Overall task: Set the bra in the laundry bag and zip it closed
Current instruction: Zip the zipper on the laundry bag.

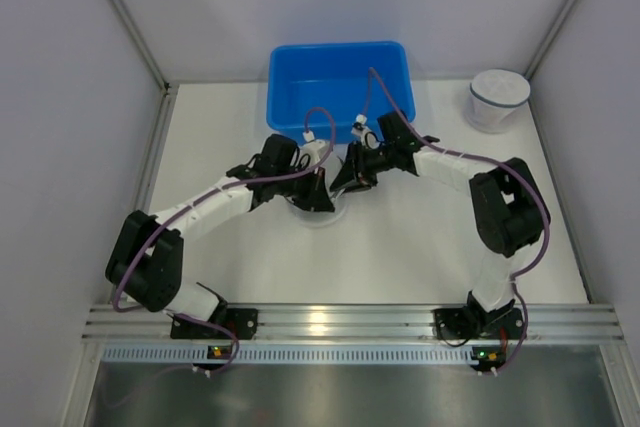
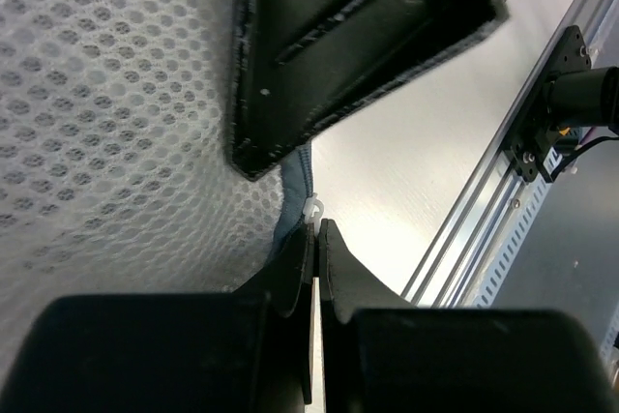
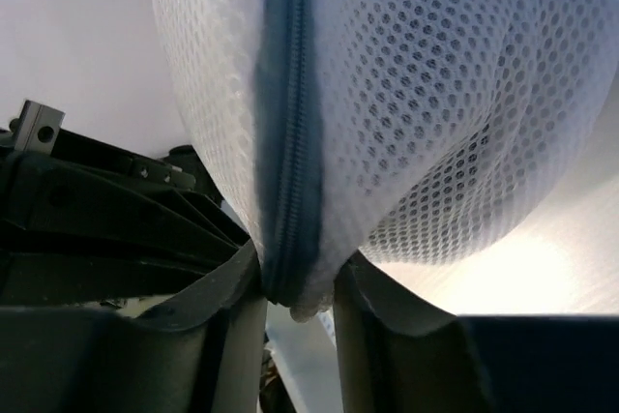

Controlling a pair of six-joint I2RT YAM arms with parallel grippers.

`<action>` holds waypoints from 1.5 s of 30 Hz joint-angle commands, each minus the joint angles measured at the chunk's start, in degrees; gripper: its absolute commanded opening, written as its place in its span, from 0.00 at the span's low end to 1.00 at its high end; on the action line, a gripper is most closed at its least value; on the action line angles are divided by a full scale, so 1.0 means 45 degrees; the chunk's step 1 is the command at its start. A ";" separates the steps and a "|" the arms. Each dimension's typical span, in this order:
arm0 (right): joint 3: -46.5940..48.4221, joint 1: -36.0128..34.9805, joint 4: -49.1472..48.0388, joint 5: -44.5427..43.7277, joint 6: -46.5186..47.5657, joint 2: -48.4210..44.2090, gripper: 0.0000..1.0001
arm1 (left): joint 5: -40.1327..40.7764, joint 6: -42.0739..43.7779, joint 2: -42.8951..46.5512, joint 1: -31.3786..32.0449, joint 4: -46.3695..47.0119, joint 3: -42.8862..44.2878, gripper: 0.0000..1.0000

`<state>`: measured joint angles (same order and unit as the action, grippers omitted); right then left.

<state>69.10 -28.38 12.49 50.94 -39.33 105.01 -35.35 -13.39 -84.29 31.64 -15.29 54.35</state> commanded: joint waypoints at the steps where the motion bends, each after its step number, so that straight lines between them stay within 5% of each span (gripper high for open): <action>1: 0.1011 -0.0002 -0.0103 -0.0284 0.0184 0.0335 0.15 | -0.0464 0.0141 0.0428 0.0157 0.0741 0.0111 0.00; 4: 0.1303 0.0193 0.0133 -0.0382 0.0634 0.0492 0.00 | -0.0250 0.0667 0.0956 0.0137 0.0372 -0.0338 0.00; 13: 0.2807 0.1190 0.1501 -0.0284 0.2509 0.1429 0.00 | -0.0093 0.1158 0.2735 -0.0820 -0.0470 -0.2194 0.00; 15: 0.3196 0.1170 0.1695 -0.0187 0.2588 0.1663 0.15 | -0.0132 0.1003 0.2716 -0.0820 -0.0470 -0.2059 0.00; 16: 0.3315 0.1170 0.1716 -0.0090 0.2530 0.1761 0.39 | -0.0190 0.0770 0.2464 -0.0820 -0.0431 -0.1942 0.00; 19: 0.3706 0.1170 0.2358 0.0165 0.2587 0.1762 0.64 | -0.0307 -0.0245 0.1684 -0.0820 0.0133 -0.1317 0.00; 25: 0.2127 0.1307 0.3163 0.0087 0.3038 0.0201 0.68 | -0.0561 -0.2121 0.0335 -0.0605 0.1696 -0.0301 0.00; 32: 0.1342 0.0721 0.2107 0.0341 0.1866 -0.0233 0.64 | -0.0854 -0.2630 -0.0878 -0.0059 0.2616 0.0344 0.00; 35: 0.1655 0.0545 0.1951 0.0321 0.1613 0.0430 0.55 | -0.0874 -0.2669 -0.0878 0.0078 0.2694 0.0384 0.00; 39: 0.2279 0.0545 0.1892 0.0341 0.1494 0.1058 0.34 | -0.0971 -0.2379 -0.0528 0.0098 0.2694 0.0170 0.00; 40: 0.2378 0.0545 0.1892 0.0321 0.1514 0.1097 0.17 | -0.1010 -0.2222 -0.0256 0.0098 0.2443 0.0111 0.00; 42: 0.2670 0.0662 0.1950 0.0243 0.1592 0.1137 0.00 | -0.0914 -0.1464 0.0019 0.0098 0.1877 0.0032 0.00; 45: 0.3159 0.0954 0.2301 0.0243 0.1923 0.1273 0.00 | -0.0620 -0.0273 0.0468 -0.0018 0.0198 -0.0142 0.00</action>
<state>78.50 -25.06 24.05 52.95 -32.45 110.32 -36.73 -20.82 -86.59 31.75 -9.17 53.67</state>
